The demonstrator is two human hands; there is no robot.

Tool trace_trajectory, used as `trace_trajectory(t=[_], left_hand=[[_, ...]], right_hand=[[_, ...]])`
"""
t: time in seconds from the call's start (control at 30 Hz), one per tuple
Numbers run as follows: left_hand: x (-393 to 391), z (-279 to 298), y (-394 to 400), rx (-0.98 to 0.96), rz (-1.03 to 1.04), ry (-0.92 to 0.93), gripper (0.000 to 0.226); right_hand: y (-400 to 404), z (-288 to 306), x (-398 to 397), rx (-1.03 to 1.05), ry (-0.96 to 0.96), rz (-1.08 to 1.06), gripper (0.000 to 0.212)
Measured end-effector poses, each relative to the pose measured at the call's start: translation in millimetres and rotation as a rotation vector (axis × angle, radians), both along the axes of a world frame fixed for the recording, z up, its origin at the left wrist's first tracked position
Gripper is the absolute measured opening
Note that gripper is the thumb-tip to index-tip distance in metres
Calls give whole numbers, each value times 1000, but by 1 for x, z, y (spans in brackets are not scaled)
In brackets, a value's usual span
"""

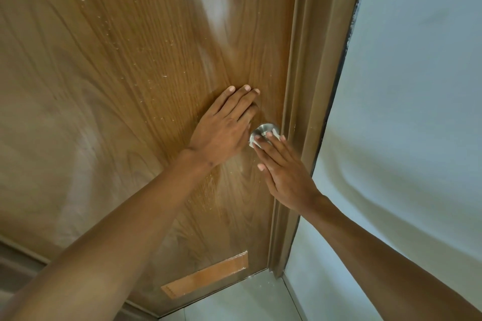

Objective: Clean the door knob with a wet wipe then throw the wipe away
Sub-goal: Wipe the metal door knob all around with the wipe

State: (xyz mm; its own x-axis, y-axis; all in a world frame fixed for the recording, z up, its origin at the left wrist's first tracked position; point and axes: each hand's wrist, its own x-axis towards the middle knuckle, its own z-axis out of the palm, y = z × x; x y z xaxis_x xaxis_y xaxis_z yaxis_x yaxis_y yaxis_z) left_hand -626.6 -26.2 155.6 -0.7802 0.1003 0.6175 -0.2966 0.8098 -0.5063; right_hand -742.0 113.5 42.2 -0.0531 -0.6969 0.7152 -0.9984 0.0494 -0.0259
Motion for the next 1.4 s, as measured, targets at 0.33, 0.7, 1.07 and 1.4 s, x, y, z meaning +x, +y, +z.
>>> trace_trajectory(t=[0.33,0.7,1.07,1.4], left_hand=[[2,0,1,-3,20,-7,37],[4,3,-1,-25,47,-61,39],[8,8,-4,-48,35,-120,42],[10,9,-3,-21,14,-114,42]], right_hand=[[-10,22,52,-391,-1476,1,46],[8,57,31,-693,-2736,702,63],[-9,72,36,-599,-2560,278,37],[-17,46,57,-454,-1320,-138,30]])
